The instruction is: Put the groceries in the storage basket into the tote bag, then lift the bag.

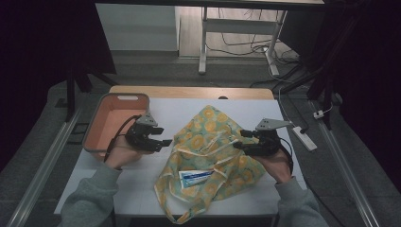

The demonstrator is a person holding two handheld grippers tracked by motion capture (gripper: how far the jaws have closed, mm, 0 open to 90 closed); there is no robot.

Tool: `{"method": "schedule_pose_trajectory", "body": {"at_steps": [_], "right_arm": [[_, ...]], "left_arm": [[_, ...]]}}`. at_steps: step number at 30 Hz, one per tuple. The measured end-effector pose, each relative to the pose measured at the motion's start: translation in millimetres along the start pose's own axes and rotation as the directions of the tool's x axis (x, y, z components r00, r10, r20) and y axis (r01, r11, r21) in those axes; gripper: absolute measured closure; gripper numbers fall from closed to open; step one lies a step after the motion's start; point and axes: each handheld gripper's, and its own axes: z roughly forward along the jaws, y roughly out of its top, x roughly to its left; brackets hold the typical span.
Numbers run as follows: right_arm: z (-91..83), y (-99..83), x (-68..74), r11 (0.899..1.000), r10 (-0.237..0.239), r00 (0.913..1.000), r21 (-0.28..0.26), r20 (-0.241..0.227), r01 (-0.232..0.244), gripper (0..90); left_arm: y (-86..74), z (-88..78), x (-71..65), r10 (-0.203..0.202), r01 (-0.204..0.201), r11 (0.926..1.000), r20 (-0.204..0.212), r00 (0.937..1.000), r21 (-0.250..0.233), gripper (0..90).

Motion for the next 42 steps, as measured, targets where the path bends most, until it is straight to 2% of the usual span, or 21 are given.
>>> {"method": "schedule_pose_trajectory", "body": {"at_steps": [2,11,19,23,27,30,32,33,34,37,38,40,42], "right_arm": [[-5.1,-0.3,2.0,1.000,0.000,0.9998,-0.009,0.018,0.001,37.7],[-29.5,-5.0,12.2,0.999,0.000,0.9996,-0.041,0.028,0.001,38.0],[-45.5,-15.0,23.1,0.999,-0.006,0.9991,-0.033,0.042,0.008,38.7],[-58.4,-18.1,24.9,0.999,-0.001,0.9978,-0.054,0.066,0.005,38.6],[-70.0,-22.1,21.2,0.998,0.030,0.9950,-0.064,0.095,-0.024,37.9],[-74.5,-23.6,16.6,0.996,0.064,0.9916,-0.067,0.112,-0.057,37.1],[-74.3,-23.5,12.9,0.995,0.080,0.9917,-0.070,0.100,-0.073,36.1],[-73.3,-23.3,12.5,0.995,0.085,0.9923,-0.068,0.090,-0.079,35.2],[-71.9,-23.1,12.7,0.995,0.081,0.9941,-0.070,0.072,-0.076,34.7],[-72.8,-19.5,18.0,0.993,0.086,0.9963,-0.084,-0.008,-0.086,32.3],[-75.2,-17.1,20.2,0.991,0.085,0.9955,-0.099,-0.042,-0.088,31.8],[-81.4,-11.4,26.4,0.989,0.074,0.9937,-0.122,-0.085,-0.084,30.7],[-86.2,-7.0,34.1,0.989,0.057,0.9930,-0.128,-0.103,-0.070,30.5]], "left_arm": [[0.3,2.2,-1.5,0.006,-0.006,1.0000,0.002,1.0000,0.008,38.9],[-0.3,19.0,-6.4,0.014,-0.016,0.9987,0.036,0.9993,0.048,37.5],[-0.3,33.0,-15.2,0.027,-0.033,0.9958,0.070,0.9972,0.086,37.0],[1.2,36.3,-24.2,0.042,-0.051,0.9946,0.098,0.9943,0.090,36.5],[2.8,41.3,-37.8,0.065,-0.078,0.9914,0.122,0.9904,0.105,35.5],[3.9,53.5,-47.9,0.091,-0.108,0.9847,0.124,0.9881,0.137,35.6],[3.3,64.4,-53.0,0.104,-0.121,0.9794,0.106,0.9889,0.162,42.4],[2.6,69.6,-54.4,0.111,-0.130,0.9753,0.112,0.9875,0.179,46.5],[1.5,73.8,-55.1,0.119,-0.140,0.9709,0.116,0.9860,0.194,55.8],[-1.4,80.6,-53.8,0.116,-0.137,0.9640,0.105,0.9877,0.228,80.5],[-1.9,80.5,-51.9,0.109,-0.130,0.9650,0.100,0.9889,0.228,85.9],[-2.3,78.0,-47.1,0.094,-0.113,0.9683,0.092,0.9913,0.223,87.8],[-2.9,74.4,-42.4,0.081,-0.096,0.9727,0.077,0.9937,0.211,88.1]]}}
